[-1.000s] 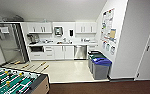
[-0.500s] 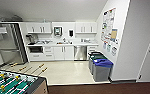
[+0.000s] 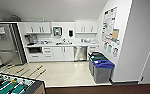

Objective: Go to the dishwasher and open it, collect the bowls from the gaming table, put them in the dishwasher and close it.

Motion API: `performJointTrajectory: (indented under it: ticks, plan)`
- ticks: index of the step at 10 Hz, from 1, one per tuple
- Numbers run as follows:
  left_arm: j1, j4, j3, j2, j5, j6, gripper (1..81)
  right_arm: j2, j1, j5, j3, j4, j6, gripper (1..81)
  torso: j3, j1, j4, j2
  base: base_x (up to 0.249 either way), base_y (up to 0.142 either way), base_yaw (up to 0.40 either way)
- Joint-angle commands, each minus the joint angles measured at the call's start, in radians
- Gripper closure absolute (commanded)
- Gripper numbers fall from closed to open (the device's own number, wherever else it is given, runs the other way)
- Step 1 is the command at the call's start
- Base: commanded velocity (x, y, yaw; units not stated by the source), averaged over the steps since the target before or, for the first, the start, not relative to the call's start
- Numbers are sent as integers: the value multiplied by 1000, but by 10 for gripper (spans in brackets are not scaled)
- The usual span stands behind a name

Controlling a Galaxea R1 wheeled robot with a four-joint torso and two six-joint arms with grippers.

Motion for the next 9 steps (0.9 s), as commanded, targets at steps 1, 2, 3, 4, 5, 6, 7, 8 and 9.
performJointTrajectory:
  ticks: [1, 2, 3, 4, 5, 6, 7, 8, 9]
  plan:
    - [-60, 10, 7, -12, 42, 1, 10, -9, 58, -43, 8, 1, -6, 10, 0, 0, 0, 0, 143, 0, 0]
    - [-60, 10, 7, -12, 42, 1, 10, -9, 60, -45, 8, 3, -6, 10, 0, 0, 0, 0, 143, 0, 0]
    - [-60, 10, 7, -13, 42, 0, 10, -9, 60, -43, 8, 3, -6, 10, 0, 0, 0, 0, 143, 0, 0]
    - [-60, 10, 7, -12, 42, 0, 10, -9, 61, -45, 8, 3, -6, 10, 0, 0, 0, 0, 143, 0, 0]
    - [-60, 10, 7, -12, 42, 0, 10, -9, 61, -45, 8, 3, -6, 10, 0, 0, 0, 0, 143, 0, 0]
    - [-60, 10, 12, -10, 42, 1, 10, -9, 61, -45, 8, 3, -6, 10, 0, 0, 0, 0, 144, 0, 0]
    - [-60, 10, 9, -10, 42, 1, 10, -9, 61, -45, 9, 3, -6, 10, 0, 0, 0, 0, 143, 0, 0]
    - [-60, 10, 9, -12, 42, 1, 10, -9, 61, -45, 9, 3, -6, 10, 0, 0, 0, 0, 143, 0, 0]
    - [-60, 10, 9, -13, 42, 0, 10, -9, 61, -45, 11, 3, -6, 10, 0, 0, 0, 0, 144, 0, 0]
